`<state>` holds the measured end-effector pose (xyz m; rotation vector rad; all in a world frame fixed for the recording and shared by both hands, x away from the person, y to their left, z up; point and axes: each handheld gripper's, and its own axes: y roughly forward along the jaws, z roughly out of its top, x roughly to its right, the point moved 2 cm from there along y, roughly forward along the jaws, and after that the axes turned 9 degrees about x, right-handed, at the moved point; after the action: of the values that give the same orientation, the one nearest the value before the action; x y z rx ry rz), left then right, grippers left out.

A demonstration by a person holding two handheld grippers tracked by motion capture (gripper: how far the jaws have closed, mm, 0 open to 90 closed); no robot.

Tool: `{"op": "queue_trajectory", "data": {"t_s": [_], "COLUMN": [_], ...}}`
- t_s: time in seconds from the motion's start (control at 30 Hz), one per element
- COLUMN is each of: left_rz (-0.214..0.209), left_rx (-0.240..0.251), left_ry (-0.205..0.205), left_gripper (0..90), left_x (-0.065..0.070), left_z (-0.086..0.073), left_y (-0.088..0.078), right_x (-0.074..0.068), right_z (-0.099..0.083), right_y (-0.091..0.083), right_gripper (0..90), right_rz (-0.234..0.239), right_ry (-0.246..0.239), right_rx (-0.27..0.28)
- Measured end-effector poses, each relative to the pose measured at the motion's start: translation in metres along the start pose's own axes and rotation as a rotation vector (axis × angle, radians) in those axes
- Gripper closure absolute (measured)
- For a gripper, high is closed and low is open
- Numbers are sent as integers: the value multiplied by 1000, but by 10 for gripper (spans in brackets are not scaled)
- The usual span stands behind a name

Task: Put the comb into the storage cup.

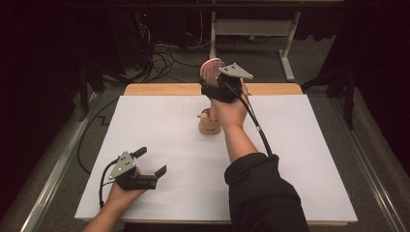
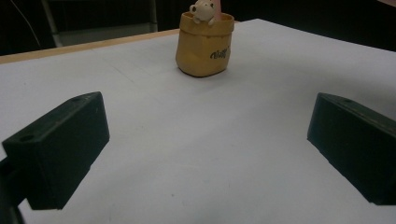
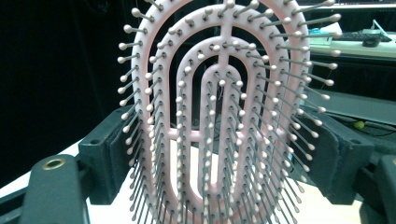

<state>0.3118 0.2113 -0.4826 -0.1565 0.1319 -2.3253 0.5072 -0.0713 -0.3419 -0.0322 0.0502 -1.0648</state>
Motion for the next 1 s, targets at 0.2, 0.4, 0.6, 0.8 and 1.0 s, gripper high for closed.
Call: {"op": "queue_trajectory", "data": {"t_s": [0.2,0.4,0.6,0.8,1.0], "left_rz": [2,2,3,5,3], "left_rx": [-1,-3,-5,-3,3], "left_ry": [-1,1,2,-2,-1], "left_gripper": [0,0,0,0,0], "left_x": [0,0,-1,-1,0], "left_z": [0,0,0,0,0], "left_y": [0,0,-1,-1,-1], "right_x": [0,-1,-1,-2,-4], "right_z": [-5,-10,-11,-15,-19], "right_y": [0,0,0,2,1], "right_gripper": [205,205,205,205,205], "right_rz": [2,5,3,5,2], "right_ry": [-5,-12,-18,-19,-19], "right_rx": [-10,-23,-28,-36,-46]}}
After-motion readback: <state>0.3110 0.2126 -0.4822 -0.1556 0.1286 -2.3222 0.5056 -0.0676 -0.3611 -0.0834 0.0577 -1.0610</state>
